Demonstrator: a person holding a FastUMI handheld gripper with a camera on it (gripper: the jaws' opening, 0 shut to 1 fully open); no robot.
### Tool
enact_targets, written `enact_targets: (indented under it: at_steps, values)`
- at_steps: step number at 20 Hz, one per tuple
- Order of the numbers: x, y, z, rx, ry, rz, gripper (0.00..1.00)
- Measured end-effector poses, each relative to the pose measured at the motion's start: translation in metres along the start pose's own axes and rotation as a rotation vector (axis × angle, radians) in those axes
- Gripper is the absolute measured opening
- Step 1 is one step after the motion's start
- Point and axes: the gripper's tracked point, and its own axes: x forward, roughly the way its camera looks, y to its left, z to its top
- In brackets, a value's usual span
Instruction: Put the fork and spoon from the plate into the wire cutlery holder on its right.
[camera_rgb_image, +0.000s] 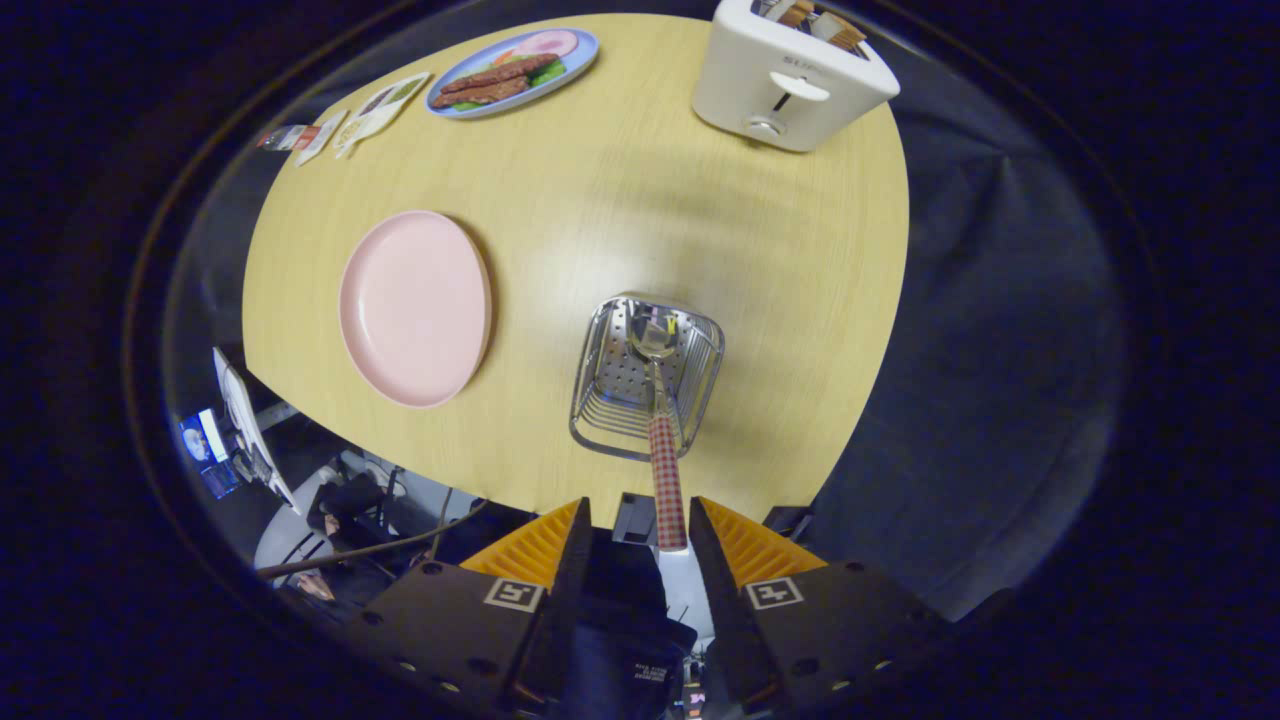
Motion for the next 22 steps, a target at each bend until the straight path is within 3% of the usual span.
enact_targets:
  at_steps: [2, 5, 7, 13, 22]
  values:
    - [-0.005, 0.015, 0.005, 0.023, -0.076, 0.017, 0.72]
    - [-0.010, 0.034, 0.002, 0.007, -0.156, 0.029, 0.76]
    - [-0.012, 0.042, 0.000, -0.006, -0.199, 0.006, 0.90]
    - [-0.035, 0.072, 0.021, 0.064, -0.422, -0.069, 0.97]
    - [-0.156, 0.138, 0.068, 0.221, -1.051, -0.102, 0.97]
